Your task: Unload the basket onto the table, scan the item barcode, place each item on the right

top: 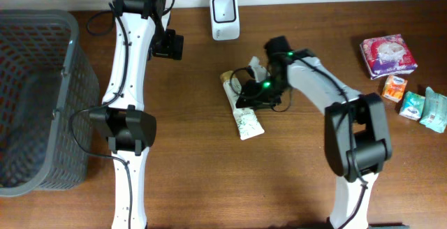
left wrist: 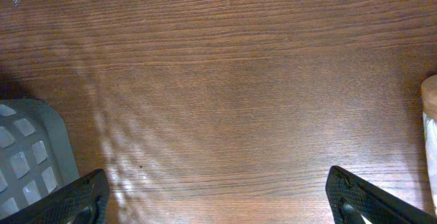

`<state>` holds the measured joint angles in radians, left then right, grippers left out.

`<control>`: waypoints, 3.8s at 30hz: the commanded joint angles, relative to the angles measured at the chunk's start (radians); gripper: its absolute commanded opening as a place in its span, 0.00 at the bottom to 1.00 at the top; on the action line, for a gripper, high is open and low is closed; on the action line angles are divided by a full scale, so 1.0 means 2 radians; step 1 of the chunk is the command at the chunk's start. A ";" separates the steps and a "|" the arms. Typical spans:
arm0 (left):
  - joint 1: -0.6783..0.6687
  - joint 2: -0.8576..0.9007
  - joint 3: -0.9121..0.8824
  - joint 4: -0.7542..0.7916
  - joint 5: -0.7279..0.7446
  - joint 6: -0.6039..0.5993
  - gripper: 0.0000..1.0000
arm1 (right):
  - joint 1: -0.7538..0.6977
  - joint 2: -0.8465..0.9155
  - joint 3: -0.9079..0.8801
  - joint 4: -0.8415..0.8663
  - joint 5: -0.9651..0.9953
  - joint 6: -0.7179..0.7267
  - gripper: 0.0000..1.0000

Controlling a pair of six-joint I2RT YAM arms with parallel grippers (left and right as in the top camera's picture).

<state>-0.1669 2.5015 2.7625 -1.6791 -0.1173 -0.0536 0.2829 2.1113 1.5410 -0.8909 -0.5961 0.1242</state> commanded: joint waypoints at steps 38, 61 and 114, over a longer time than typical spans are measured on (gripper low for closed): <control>-0.001 -0.005 0.011 0.001 -0.005 0.000 0.99 | -0.137 0.027 0.184 -0.241 0.148 0.035 0.69; -0.001 -0.005 0.011 0.001 -0.005 0.000 0.99 | -0.011 0.054 0.052 -0.115 0.403 0.204 0.44; -0.001 -0.005 0.011 0.001 -0.006 0.000 0.99 | -0.056 0.051 0.220 -0.210 0.024 -0.032 0.99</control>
<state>-0.1669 2.5015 2.7632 -1.6791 -0.1173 -0.0536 0.1680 2.2398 1.9640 -1.3258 -0.5606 0.0669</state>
